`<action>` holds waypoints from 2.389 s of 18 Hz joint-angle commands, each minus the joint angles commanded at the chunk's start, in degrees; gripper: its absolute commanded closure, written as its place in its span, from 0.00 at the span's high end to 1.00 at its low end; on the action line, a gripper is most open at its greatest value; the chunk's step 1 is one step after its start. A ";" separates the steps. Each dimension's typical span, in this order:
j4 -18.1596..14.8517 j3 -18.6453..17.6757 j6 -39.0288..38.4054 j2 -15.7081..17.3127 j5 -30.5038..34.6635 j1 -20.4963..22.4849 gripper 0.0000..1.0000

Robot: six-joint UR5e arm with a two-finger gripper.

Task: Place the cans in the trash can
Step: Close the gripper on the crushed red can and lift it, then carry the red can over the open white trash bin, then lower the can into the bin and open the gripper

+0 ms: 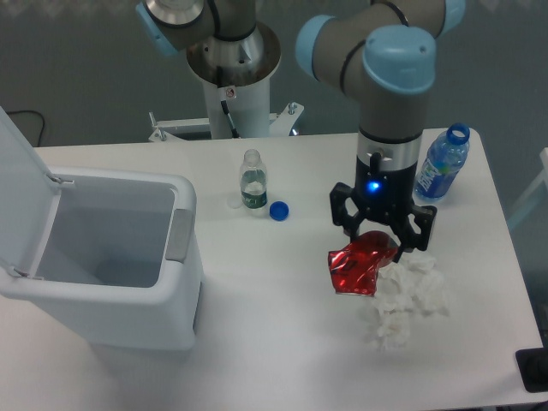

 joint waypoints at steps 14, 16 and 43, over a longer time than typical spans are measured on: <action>-0.09 -2.72 -13.64 9.14 -2.30 -10.89 0.68; -0.18 -3.25 -14.78 10.02 -2.21 -11.34 0.68; -0.35 -8.09 -16.28 11.61 -1.77 -21.88 0.72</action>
